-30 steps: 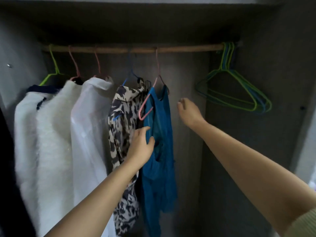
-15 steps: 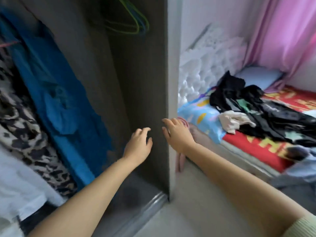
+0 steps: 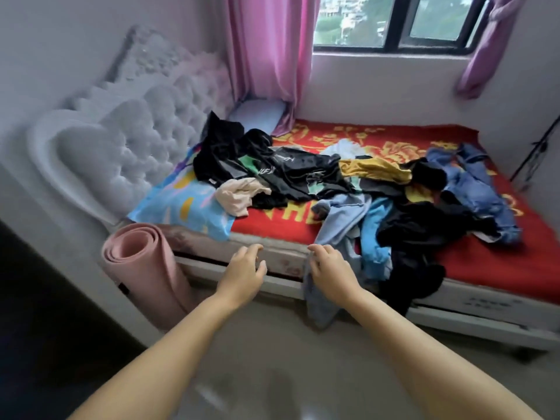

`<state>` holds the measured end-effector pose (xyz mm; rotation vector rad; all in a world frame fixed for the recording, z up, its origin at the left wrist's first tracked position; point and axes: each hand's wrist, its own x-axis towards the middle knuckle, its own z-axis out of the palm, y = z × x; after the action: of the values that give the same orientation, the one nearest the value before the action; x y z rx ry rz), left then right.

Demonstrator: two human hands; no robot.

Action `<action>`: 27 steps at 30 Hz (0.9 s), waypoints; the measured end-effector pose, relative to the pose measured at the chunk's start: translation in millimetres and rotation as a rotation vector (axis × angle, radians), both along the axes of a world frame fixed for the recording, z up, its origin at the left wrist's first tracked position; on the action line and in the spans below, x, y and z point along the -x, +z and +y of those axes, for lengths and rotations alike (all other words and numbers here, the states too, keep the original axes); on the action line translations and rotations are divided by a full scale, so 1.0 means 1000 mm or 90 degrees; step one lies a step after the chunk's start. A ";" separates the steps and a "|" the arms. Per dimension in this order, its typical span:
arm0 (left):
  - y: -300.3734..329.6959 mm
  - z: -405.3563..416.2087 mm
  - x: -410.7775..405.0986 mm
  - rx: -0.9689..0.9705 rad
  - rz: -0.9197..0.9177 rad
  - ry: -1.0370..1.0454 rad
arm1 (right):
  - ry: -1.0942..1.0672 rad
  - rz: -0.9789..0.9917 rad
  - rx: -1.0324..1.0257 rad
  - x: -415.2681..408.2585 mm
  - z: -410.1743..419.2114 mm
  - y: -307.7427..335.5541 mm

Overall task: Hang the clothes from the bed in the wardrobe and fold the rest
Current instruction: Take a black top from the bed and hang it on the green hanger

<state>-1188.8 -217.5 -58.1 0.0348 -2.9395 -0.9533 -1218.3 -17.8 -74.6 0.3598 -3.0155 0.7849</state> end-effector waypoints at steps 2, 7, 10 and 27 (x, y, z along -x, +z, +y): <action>-0.007 0.048 0.025 -0.011 -0.014 -0.028 | -0.028 -0.016 0.003 0.014 0.050 -0.006; -0.021 0.147 0.081 -0.011 -0.051 -0.070 | -0.073 -0.057 -0.010 0.054 0.149 -0.019; -0.029 0.191 0.108 -0.026 -0.062 -0.105 | -0.107 -0.078 -0.015 0.072 0.193 -0.027; -0.084 0.313 0.332 0.020 -0.163 -0.243 | -0.267 -0.245 -0.001 0.240 0.331 -0.090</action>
<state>-1521.1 95.6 -142.5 -0.4559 -3.2680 -1.0082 -1458.0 313.4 -164.2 -0.4679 -3.2462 0.8937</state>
